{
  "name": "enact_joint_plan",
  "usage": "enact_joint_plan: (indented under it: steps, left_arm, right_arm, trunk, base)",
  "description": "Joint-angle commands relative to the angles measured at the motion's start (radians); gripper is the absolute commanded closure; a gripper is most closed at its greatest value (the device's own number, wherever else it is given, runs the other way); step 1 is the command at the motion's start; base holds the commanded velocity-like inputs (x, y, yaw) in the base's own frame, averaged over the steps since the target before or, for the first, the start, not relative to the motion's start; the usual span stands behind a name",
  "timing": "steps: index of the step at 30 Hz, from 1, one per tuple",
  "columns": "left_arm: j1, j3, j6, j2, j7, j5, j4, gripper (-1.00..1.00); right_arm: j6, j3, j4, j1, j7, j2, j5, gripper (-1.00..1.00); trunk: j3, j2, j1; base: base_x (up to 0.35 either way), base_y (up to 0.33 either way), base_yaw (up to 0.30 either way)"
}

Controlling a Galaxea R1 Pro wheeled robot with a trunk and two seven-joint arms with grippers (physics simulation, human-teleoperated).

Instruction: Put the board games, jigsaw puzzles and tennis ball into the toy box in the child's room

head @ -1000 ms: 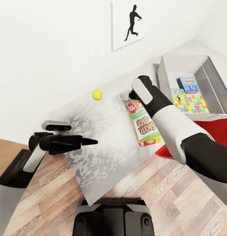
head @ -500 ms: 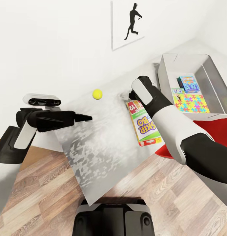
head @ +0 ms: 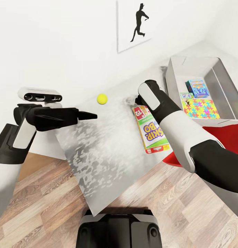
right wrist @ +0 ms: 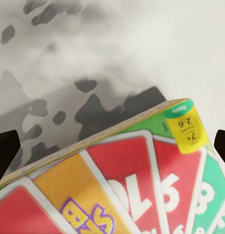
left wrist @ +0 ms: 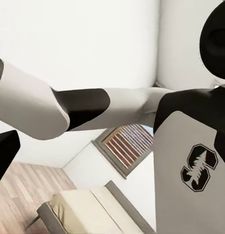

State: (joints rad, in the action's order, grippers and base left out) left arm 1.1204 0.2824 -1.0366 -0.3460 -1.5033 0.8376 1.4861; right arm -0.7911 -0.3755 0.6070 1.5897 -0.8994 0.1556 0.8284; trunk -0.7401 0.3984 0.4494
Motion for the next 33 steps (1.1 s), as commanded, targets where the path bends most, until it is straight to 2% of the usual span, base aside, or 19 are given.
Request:
enact_joint_plan:
  steps: [1,5,7,11,15,19,33]
  left_arm:
    - [0.002,0.01,-0.011,0.003,-0.003,0.002,0.001,-1.0]
    - [0.01,0.043,-0.011,0.025,-0.003,0.002,0.008,-1.0]
    - [0.035,0.075,-0.011,0.04,-0.003,0.005,0.009,-1.0]
    - [0.117,0.168,-0.011,0.082,-0.003,0.04,0.011,-1.0]
    - [0.166,0.21,-0.011,0.092,-0.003,0.07,0.01,-1.0]
    - [0.18,0.222,-0.011,0.094,-0.003,0.078,0.01,-1.0]
    - [0.2,0.227,-0.011,0.093,-0.003,0.082,0.008,-1.0]
  right_arm:
    - [-0.003,-0.005,0.0,0.001,-0.009,-0.001,0.009,-1.0]
    - [-0.002,-0.005,-0.006,0.001,-0.009,-0.001,0.009,-1.0]
    - [-0.002,-0.005,-0.009,0.001,-0.009,-0.001,0.009,-1.0]
    - [-0.002,-0.005,-0.013,0.001,-0.008,-0.001,0.009,-1.0]
    - [-0.002,-0.005,-0.013,0.001,-0.007,-0.001,0.009,-1.0]
    - [-0.002,-0.004,-0.014,0.001,-0.007,-0.001,0.009,-1.0]
    - [-0.002,-0.003,-0.015,0.001,-0.006,-0.014,0.011,-1.0]
  trunk:
    - [-0.001,0.002,0.001]
    - [-0.001,0.002,0.001]
    - [-0.001,0.002,0.001]
    - [-0.001,0.002,0.001]
    - [-0.001,0.002,0.001]
    - [-0.002,0.002,0.001]
    - [-0.009,0.002,0.001]
  base:
    - [0.0,0.0,0.0]
    - [0.0,0.0,0.0]
    - [0.0,0.0,0.0]
    - [0.0,0.0,0.0]
    - [0.0,0.0,0.0]
    - [0.0,0.0,0.0]
    - [0.0,0.0,0.0]
